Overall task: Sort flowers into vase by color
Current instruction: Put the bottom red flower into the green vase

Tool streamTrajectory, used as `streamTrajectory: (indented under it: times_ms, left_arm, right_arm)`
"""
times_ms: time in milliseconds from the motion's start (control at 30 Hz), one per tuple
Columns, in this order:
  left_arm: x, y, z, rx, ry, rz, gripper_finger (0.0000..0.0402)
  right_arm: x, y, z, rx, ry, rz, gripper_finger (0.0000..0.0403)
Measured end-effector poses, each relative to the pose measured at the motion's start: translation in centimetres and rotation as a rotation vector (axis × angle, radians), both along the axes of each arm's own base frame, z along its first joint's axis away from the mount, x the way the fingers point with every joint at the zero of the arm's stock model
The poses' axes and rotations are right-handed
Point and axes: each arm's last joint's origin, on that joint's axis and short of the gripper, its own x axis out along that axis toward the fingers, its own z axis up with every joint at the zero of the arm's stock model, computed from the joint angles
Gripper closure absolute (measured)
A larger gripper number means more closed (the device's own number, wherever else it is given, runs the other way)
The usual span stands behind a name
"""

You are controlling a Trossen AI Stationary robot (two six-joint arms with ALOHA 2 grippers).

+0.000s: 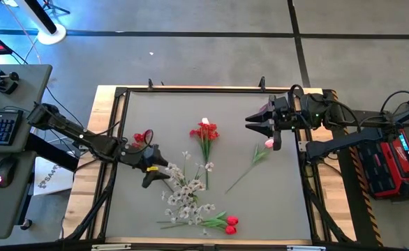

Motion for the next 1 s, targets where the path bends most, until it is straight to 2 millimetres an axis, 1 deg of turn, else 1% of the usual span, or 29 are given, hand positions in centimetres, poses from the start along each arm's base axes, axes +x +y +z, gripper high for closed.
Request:
streamTrajectory:
  times_ms: [100, 200, 333, 467, 633, 733, 800, 867, 933, 1000]
  left_arm:
    - [0.1, 0.0, 0.5, -0.057, 0.049, 0.045, 0.0155]
    - [0.0, 0.2, 1.1, -0.074, 0.142, 0.121, 0.0156]
    - [-0.1, 0.8, 2.2, -0.092, 0.236, 0.237, 0.0156]
    - [-0.2, 1.0, 3.2, -0.126, 0.278, 0.295, 0.0156]
    - [-0.3, 0.7, 3.4, -0.177, 0.315, 0.283, 0.0163]
    - [-0.3, -0.3, 3.0, -0.160, 0.351, 0.208, 0.0173]
    - [-0.3, -1.1, 2.5, -0.133, 0.382, 0.136, 0.0182]
    - [-0.3, -1.9, 2.0, -0.109, 0.413, 0.083, 0.0191]
    - [-0.3, -2.6, 1.5, -0.094, 0.442, 0.062, 0.0198]
    - [-0.2, -3.1, 1.0, -0.095, 0.472, 0.063, 0.0203]
  right_arm:
    - [0.0, 0.0, 0.0, -0.021, 0.000, 0.004, 0.0299]
    - [0.0, 0.0, 0.0, -0.011, -0.003, 0.002, 0.0299]
    - [0.1, 0.0, 0.8, 0.002, -0.088, -0.008, 0.0299]
    - [0.2, 0.0, 1.4, 0.024, -0.147, -0.010, 0.0299]
    - [0.2, -0.1, 2.3, -0.028, -0.234, -0.030, 0.0299]
    - [0.2, -0.2, 2.2, 0.033, -0.227, -0.064, 0.0299]
    - [0.4, 0.0, 1.4, 0.048, -0.151, -0.043, 0.0299]
    - [0.9, 0.2, 0.1, 0.050, -0.030, -0.024, 0.0299]
    - [1.6, 0.3, -1.8, 0.112, 0.113, -0.065, 0.0299]
    - [2.2, 0.3, -4.2, 0.209, 0.254, -0.164, 0.0299]
